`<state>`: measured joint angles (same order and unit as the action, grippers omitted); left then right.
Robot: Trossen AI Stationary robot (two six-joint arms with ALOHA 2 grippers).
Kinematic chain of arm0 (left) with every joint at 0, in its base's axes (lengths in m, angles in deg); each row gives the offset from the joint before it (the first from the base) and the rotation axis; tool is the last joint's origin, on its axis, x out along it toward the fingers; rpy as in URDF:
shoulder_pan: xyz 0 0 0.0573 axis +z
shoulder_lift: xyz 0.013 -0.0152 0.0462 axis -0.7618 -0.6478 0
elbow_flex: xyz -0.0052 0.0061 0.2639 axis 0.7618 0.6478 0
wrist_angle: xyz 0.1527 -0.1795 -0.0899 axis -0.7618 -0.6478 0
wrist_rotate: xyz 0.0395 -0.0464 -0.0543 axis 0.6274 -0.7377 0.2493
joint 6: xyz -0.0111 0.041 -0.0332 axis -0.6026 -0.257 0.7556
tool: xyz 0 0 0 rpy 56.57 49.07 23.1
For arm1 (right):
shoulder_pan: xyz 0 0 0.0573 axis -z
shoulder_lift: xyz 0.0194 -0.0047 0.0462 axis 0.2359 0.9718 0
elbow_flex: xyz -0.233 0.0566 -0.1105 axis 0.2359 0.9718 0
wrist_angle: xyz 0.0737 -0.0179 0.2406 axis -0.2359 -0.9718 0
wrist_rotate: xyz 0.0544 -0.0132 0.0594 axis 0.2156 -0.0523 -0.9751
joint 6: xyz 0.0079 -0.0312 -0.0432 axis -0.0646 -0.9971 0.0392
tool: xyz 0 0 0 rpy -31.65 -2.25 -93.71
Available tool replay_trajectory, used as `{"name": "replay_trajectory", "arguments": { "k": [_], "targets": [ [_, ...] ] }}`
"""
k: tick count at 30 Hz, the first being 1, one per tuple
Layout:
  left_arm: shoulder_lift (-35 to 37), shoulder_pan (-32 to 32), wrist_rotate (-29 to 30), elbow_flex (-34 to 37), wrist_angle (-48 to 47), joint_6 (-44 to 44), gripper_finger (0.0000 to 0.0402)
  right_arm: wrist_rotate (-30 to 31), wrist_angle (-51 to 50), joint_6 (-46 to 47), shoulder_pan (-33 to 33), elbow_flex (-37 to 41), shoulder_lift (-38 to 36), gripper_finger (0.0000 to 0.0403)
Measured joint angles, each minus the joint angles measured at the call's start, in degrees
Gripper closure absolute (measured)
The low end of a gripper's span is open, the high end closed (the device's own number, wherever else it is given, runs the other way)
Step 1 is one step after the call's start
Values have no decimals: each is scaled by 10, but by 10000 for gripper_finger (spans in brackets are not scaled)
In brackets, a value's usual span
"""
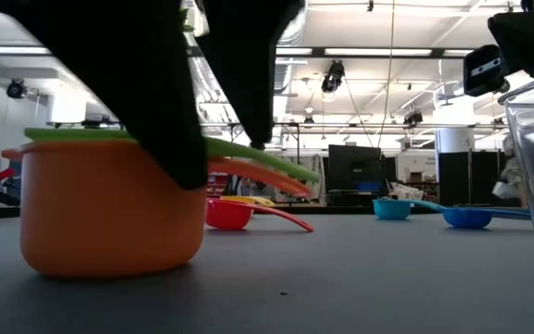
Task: Nest measuring cups in basket
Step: Stack the green nest measuring cup into the orange nest measuring cup
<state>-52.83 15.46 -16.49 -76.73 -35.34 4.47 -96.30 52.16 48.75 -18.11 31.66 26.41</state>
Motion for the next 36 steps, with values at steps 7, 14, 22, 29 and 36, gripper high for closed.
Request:
{"name": "replay_trajectory", "arguments": {
  "k": [7,14,22,29,36],
  "targets": [
    [0,34,-30,0,-3,88,73,0,0,0,0,0,0,394],
    [2,41,-38,-1,-7,168,73,0,0,0,0,0,0,394],
    [3,33,-38,-1,-47,281,73,0,0,0,0,0,0,394],
    [4,30,-35,-1,-55,330,73,0,0,0,0,0,0,394],
    [5,26,-16,-1,-63,357,73,0,0,0,0,0,0,394]
  ]
}}
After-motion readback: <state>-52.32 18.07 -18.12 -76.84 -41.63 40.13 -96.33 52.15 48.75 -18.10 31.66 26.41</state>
